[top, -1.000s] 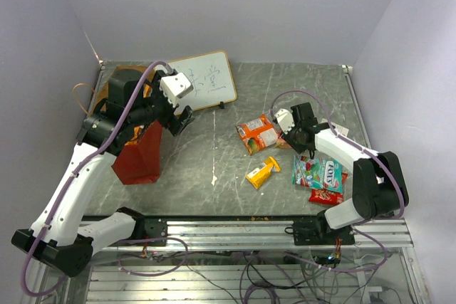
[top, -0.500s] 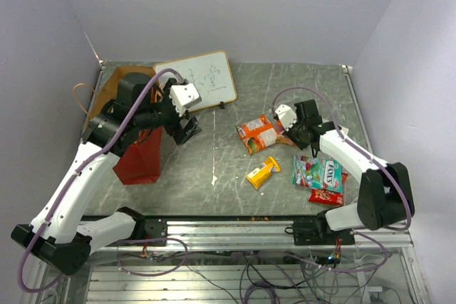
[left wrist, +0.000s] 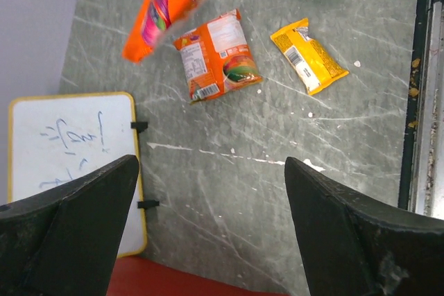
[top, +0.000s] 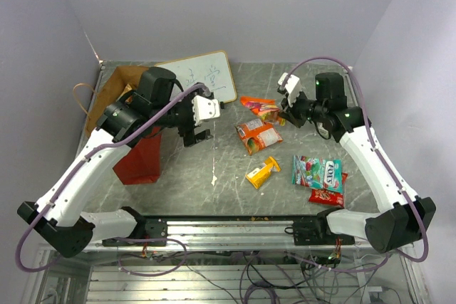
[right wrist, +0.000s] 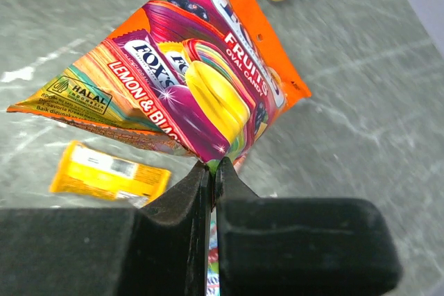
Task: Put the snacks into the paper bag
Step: Pick up the snack from the center of the board.
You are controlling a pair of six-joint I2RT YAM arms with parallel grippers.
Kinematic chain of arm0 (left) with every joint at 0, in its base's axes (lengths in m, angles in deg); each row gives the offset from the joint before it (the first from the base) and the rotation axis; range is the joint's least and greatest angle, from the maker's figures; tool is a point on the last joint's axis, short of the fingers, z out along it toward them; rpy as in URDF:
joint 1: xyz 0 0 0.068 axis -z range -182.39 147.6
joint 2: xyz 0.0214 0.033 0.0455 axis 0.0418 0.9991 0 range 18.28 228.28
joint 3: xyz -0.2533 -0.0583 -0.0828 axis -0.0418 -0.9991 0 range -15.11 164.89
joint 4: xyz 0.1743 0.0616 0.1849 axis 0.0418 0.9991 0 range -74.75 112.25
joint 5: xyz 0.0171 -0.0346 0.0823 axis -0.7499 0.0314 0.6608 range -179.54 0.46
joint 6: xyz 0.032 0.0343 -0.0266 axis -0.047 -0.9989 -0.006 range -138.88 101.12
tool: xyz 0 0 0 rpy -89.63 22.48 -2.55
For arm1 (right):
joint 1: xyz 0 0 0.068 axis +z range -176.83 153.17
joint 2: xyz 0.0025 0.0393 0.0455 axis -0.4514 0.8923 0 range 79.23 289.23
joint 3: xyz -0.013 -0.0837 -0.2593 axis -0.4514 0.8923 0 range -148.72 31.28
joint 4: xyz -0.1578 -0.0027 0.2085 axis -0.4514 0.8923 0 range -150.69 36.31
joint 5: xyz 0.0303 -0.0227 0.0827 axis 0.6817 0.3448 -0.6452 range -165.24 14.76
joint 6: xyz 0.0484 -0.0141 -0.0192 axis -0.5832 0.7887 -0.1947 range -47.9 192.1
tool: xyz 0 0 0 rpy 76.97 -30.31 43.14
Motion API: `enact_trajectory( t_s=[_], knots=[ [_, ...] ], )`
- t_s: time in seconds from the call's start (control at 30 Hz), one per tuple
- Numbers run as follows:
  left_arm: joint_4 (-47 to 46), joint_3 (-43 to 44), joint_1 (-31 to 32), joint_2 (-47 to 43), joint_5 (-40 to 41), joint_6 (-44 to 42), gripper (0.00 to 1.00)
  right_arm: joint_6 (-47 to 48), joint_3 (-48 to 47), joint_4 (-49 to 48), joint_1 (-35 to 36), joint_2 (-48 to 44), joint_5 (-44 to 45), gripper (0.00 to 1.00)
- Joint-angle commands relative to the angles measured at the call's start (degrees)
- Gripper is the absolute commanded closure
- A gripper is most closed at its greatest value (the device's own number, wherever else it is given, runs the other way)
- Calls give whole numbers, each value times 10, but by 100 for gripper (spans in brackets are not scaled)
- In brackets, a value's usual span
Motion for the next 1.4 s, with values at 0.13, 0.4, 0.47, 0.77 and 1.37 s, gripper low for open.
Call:
enact_trajectory(
  t_s=[0.13, 0.4, 0.47, 0.77, 1.37],
  knots=[
    [21, 59, 21, 24, -17, -87, 2, -12, -36, 9, 8, -4, -251, 100],
    [-17, 46, 35, 57, -58, -112, 0, -69, -3, -60, 37, -36, -316, 100],
    [-21, 44, 43, 63, -63, -118, 1, -84, 2, -69, 37, -43, -335, 100],
    [-53, -1, 53, 67, -88, -116, 10, -156, 44, -133, 20, -72, -410, 100],
    [-111, -32, 54, 62, -102, -79, 68, -176, 79, -169, 2, -82, -436, 100]
  ],
)
